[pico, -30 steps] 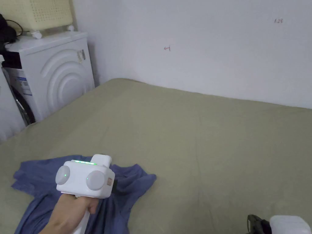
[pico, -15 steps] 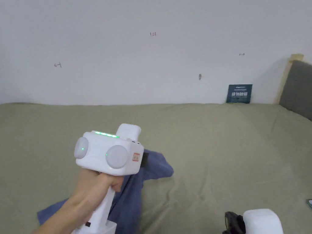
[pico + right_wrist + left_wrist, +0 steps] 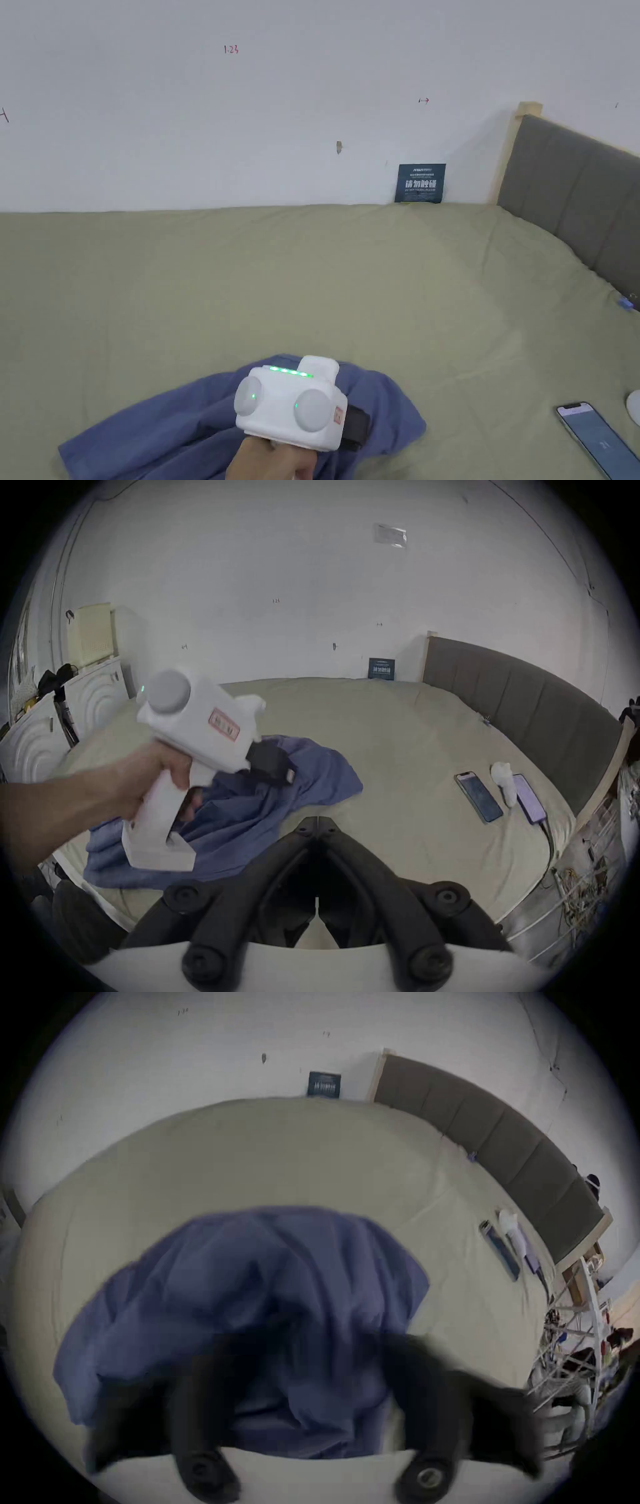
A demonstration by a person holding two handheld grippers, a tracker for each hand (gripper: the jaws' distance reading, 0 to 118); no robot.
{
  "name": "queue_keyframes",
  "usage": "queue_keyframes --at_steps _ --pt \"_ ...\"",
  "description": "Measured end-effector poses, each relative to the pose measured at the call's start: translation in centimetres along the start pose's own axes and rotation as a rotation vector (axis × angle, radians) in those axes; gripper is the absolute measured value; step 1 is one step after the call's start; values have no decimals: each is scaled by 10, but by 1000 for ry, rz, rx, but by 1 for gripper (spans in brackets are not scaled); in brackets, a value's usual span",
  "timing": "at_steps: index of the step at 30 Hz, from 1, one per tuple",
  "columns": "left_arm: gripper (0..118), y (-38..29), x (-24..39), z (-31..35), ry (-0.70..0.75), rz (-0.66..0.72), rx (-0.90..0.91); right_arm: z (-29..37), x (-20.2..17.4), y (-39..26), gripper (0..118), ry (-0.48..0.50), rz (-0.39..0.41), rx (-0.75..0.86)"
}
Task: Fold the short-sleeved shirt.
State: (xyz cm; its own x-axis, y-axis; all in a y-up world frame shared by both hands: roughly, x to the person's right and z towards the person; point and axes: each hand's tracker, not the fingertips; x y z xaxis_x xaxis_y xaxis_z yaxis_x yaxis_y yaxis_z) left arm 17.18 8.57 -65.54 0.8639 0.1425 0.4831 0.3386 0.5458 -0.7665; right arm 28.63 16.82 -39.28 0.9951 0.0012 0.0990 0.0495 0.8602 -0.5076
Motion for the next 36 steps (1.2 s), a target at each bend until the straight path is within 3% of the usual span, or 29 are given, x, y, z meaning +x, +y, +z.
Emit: queue_keyframes --at_steps 1,6,9,11,12,13,15,19,29,36 --pt "118 -6 -2 5 7 4 3 -1 0 0 2 0 -4 -5" --pt "118 -39 -25 102 107 12 219 11 -6 9 2 18 -9 29" --pt "105 -80 -39 194 183 100 424 22 -13 17 2 21 -9 73" --pt "79 -115 -49 249 258 131 544 31 -19 22 2 38 -18 108" --pt "54 -135 -53 277 331 152 593 36 -22 24 2 44 -15 124" --pt "0 -149 -55 299 374 162 636 40 -26 25 2 45 -5 136" --pt "0 -180 -65 337 503 230 725 48 -34 27 2 50 8 163" --pt "0 -219 -84 380 602 270 731 60 -50 29 2 78 8 211" --pt "0 -248 -101 397 637 300 710 67 -80 31 2 118 34 234" --pt "0 -239 -129 371 571 274 570 58 -86 37 2 133 40 231"
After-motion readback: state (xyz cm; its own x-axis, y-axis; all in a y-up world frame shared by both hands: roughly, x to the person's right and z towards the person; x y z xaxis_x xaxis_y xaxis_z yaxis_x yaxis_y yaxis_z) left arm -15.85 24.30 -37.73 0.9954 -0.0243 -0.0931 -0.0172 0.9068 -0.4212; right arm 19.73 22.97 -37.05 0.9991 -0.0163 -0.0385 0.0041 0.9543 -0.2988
